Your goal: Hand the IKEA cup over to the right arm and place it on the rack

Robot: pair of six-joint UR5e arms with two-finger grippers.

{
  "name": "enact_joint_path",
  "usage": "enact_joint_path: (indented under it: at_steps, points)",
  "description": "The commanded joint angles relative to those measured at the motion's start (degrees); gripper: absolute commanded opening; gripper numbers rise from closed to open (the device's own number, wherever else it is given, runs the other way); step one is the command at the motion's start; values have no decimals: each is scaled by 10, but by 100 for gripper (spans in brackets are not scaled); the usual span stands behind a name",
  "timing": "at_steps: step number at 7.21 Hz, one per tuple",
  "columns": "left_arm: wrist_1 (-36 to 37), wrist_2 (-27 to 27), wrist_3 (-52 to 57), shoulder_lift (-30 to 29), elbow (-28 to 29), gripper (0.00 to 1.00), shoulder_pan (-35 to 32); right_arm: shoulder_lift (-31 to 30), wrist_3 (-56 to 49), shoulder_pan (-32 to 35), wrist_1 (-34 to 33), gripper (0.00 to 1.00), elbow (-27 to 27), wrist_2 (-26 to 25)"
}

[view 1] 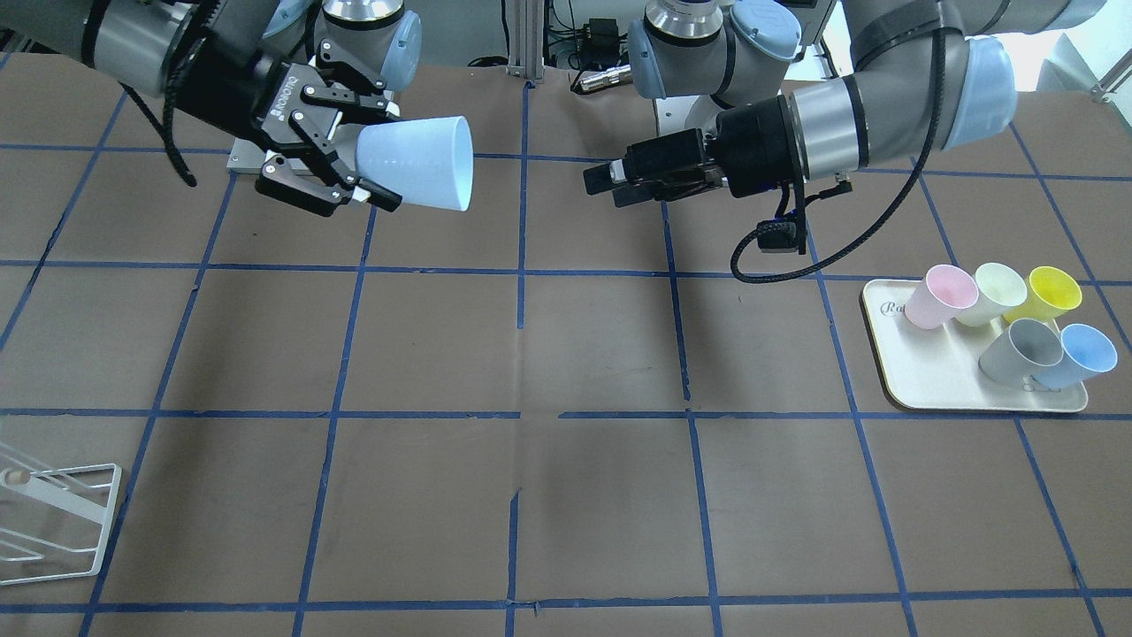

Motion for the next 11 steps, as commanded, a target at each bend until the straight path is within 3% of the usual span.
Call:
enact_joint_path:
  at_steps: [1,2,3,5,6,8,9,11]
  points:
    - [-1,232,-20,6,71,100,1,2,1,-79,1,28,-2,-56]
    - [-1,331,-12,5,93,100,-5,2,2,-118,-1,28,-4,-84]
    - [-1,420,0,-4,117,100,-12,2,2,-145,-9,28,-7,-146]
    - [-1,563,48,2,117,100,-25,5,36,-162,-51,28,-19,-308]
    - [-1,595,51,0,117,100,-25,24,53,-162,-103,28,-27,-410]
    - [43,605,63,-7,98,100,-43,101,51,-161,-122,28,-76,-537]
    - [69,603,81,1,79,100,-60,153,49,-156,-126,28,-111,-629]
    - [84,563,87,-6,77,100,-66,202,55,-154,-164,28,-129,-707]
